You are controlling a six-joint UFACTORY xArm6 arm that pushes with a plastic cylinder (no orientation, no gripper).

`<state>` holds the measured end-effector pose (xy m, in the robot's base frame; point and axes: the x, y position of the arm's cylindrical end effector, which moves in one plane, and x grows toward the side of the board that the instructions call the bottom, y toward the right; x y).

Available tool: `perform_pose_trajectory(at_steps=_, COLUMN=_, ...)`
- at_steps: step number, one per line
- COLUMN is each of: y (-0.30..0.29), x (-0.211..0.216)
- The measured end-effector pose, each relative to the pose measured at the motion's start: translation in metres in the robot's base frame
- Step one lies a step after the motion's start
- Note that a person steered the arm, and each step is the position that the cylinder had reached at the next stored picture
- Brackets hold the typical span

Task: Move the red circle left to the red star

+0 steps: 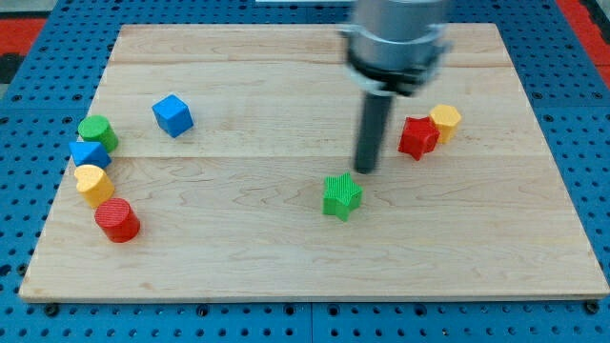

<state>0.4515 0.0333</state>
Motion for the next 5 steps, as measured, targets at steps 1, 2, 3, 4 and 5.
perform_pose_trajectory(at_steps=1, y=-0.126, x=-0.009)
perform_pose_trajectory(at_steps=2, y=-0.173, x=0.077)
perform_pose_trajectory(at_steps=3, y=-0.19, x=0.144)
perform_pose_trajectory(at_steps=4, y=-0.275, x=0.12)
perform_pose_trajectory(at_steps=5, y=-0.261, x=0.078)
